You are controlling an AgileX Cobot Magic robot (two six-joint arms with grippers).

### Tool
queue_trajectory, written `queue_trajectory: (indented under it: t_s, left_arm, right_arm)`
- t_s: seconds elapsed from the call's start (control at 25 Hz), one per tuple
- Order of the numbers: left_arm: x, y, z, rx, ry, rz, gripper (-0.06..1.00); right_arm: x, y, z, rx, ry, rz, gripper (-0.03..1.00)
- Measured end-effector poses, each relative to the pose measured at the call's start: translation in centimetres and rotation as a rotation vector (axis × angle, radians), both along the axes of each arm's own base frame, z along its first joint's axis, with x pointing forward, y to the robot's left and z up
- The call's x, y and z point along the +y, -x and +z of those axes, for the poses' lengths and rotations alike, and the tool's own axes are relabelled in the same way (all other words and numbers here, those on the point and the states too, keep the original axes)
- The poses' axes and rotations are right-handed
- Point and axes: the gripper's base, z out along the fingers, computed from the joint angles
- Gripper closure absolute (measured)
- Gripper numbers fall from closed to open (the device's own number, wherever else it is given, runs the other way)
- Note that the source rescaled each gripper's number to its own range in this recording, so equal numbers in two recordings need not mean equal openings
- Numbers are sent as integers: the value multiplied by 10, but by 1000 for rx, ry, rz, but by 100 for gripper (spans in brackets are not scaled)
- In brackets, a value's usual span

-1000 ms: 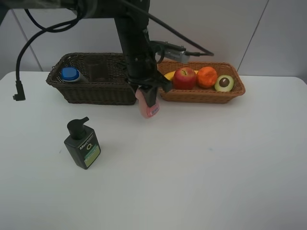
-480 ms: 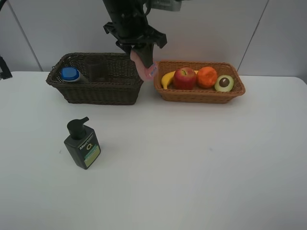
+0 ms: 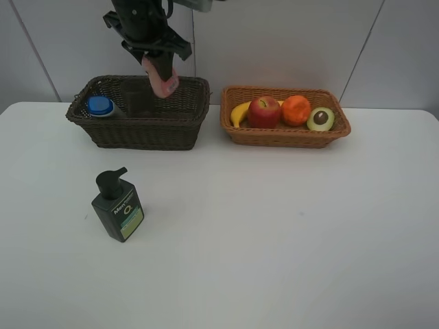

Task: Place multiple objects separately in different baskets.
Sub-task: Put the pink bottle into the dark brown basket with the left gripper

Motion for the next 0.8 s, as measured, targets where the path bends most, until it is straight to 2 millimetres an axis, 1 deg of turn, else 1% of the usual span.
queue_trajectory:
  t_s: [0.16,0.28,0.36,0.56,0.8]
  left_arm:
    - [8,-8,2,-71,-61,-15,51]
    - [8,-11,3,-121,-66,-41,51]
    - [6,-15,-1,-141,-73,-71,51]
    - [3,-27,-25,-147,-97,-118,51]
    - [3,-38,-49,-160,-138,-173,51]
  right_arm:
    - [0,0,0,0,0,0,-3]
    - [0,0,0,0,0,0,-3]
    - [0,0,0,0,0,0,-3]
    - [0,0,0,0,0,0,-3]
    - [0,0,0,0,0,0,-3]
